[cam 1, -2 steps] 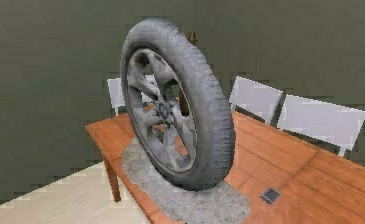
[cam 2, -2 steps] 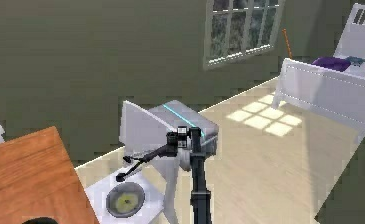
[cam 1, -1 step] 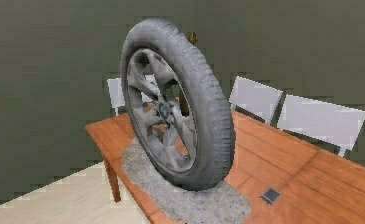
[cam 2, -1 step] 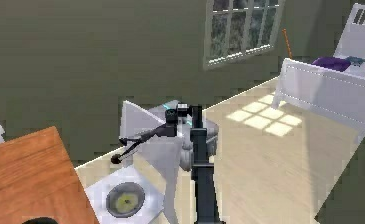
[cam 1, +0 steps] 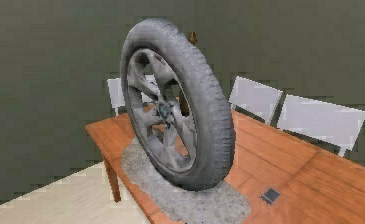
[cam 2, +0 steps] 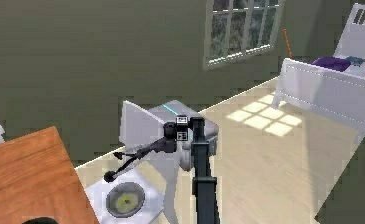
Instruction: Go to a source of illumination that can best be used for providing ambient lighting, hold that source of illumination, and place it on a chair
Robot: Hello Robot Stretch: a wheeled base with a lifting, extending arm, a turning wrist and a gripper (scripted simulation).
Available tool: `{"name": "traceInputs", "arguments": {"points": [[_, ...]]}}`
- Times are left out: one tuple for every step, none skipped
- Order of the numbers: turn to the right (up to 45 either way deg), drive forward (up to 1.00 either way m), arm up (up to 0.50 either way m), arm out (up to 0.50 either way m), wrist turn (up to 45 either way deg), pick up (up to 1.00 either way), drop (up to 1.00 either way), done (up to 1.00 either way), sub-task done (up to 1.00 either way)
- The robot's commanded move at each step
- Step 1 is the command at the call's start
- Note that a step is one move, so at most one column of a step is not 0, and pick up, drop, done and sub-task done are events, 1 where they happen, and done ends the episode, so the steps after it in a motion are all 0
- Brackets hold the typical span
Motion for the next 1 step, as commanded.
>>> {"name": "traceInputs", "arguments": {"points": [[0.0, 0.0, 0.0, 0.0, 0.0, 0.0, 0.0, 1.0, 0.0]]}}
